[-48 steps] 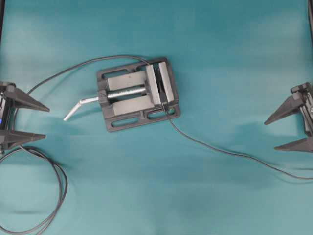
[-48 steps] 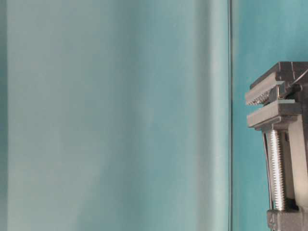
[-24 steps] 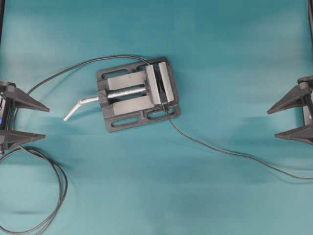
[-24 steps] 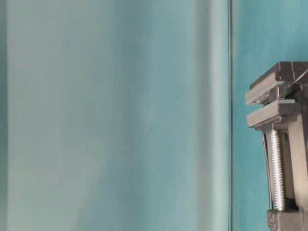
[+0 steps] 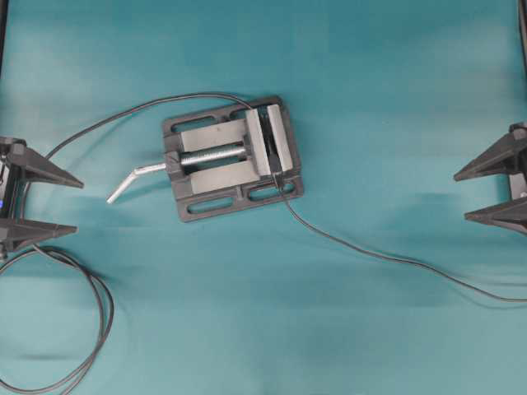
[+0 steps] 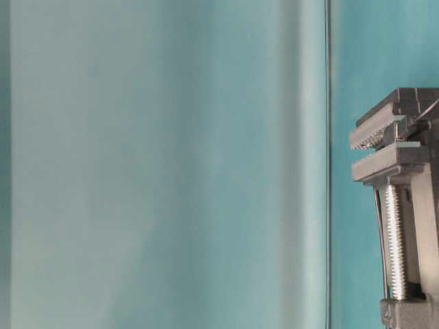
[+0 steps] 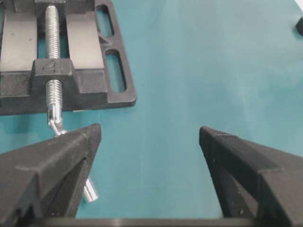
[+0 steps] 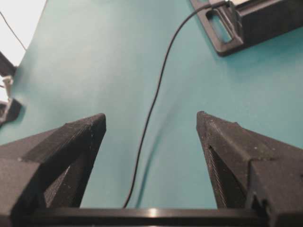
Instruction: Insert the USB cable into the fixed female connector.
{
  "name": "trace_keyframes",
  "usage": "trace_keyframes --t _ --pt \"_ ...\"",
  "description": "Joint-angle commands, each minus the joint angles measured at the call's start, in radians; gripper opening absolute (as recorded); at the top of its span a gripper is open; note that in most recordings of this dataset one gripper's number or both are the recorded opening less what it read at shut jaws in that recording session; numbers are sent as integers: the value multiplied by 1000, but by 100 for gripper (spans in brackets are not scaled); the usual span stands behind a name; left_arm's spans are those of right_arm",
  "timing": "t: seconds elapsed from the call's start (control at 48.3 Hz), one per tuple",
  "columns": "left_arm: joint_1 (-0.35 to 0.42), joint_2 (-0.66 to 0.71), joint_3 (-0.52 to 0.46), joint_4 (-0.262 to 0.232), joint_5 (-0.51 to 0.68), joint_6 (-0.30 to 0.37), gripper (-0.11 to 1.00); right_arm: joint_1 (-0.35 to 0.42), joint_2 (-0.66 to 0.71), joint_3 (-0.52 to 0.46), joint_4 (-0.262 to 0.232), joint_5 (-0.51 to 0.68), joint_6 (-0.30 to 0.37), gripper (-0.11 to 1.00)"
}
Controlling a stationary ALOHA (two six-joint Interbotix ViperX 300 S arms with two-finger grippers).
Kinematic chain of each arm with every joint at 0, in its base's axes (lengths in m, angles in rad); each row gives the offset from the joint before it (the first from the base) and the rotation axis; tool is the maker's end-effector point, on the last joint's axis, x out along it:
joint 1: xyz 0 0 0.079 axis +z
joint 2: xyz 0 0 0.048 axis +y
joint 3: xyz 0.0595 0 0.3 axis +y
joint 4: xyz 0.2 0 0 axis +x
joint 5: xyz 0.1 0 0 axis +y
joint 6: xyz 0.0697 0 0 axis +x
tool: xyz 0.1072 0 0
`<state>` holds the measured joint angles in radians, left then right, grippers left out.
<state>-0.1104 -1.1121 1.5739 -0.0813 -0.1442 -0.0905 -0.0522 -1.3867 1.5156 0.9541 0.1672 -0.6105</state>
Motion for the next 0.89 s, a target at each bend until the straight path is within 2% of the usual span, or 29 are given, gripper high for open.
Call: trace_keyframes --t 0.0,0.207,0.621,0.869 --pt "-3 6 -12 3 -9 -9 100 -3 3 -15 -3 -3 11 82" --pt "-2 6 -12 3 -9 -9 100 -3 3 -15 -8 -3 43 82" --pt "-3 6 -12 3 -9 -9 100 -3 3 -15 -9 -2 43 82" --pt "-3 6 -12 3 -9 -9 100 -3 3 -17 -57 2 41 82"
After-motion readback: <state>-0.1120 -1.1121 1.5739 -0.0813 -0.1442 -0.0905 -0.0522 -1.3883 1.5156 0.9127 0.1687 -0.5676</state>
